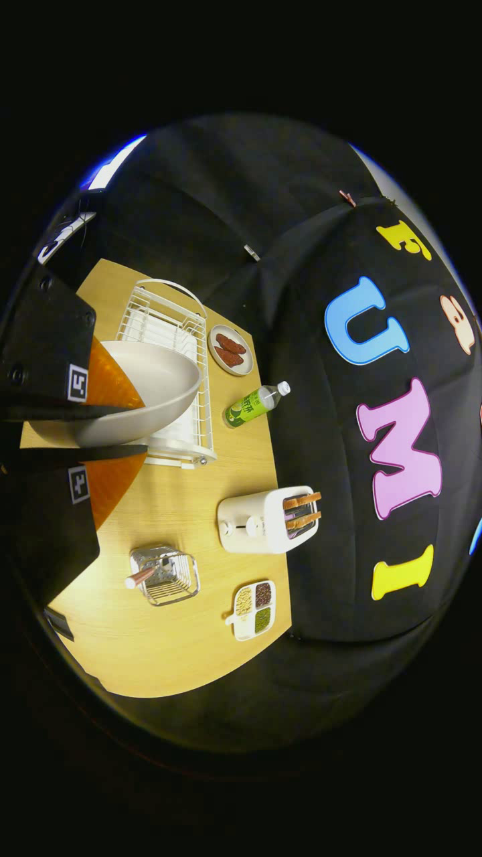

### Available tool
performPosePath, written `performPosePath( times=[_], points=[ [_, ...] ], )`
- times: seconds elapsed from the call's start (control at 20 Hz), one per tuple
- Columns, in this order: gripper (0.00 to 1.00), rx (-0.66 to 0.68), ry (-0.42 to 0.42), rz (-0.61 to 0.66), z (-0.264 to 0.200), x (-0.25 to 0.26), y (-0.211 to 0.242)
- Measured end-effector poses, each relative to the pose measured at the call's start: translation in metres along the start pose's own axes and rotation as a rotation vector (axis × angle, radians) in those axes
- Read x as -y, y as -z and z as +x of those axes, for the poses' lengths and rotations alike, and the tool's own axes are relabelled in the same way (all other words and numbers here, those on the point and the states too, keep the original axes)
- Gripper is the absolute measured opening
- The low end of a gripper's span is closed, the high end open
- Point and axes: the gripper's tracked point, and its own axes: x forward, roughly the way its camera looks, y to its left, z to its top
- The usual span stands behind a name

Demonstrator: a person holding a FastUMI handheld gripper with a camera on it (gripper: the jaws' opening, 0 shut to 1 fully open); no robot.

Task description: Take the plate from the dish rack, then take the spoon from the basket and place it into the plate.

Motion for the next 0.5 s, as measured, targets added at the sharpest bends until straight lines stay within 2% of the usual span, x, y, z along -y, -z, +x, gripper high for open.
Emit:
performPosePath(
  times=[0.3,0.5],
  points=[
    [0.20,-0.027,0.048,0.161,-0.044,0.063,0.077],
    [0.20,-0.056,0.121,0.300,-0.041,0.108,0.111]
  ],
)
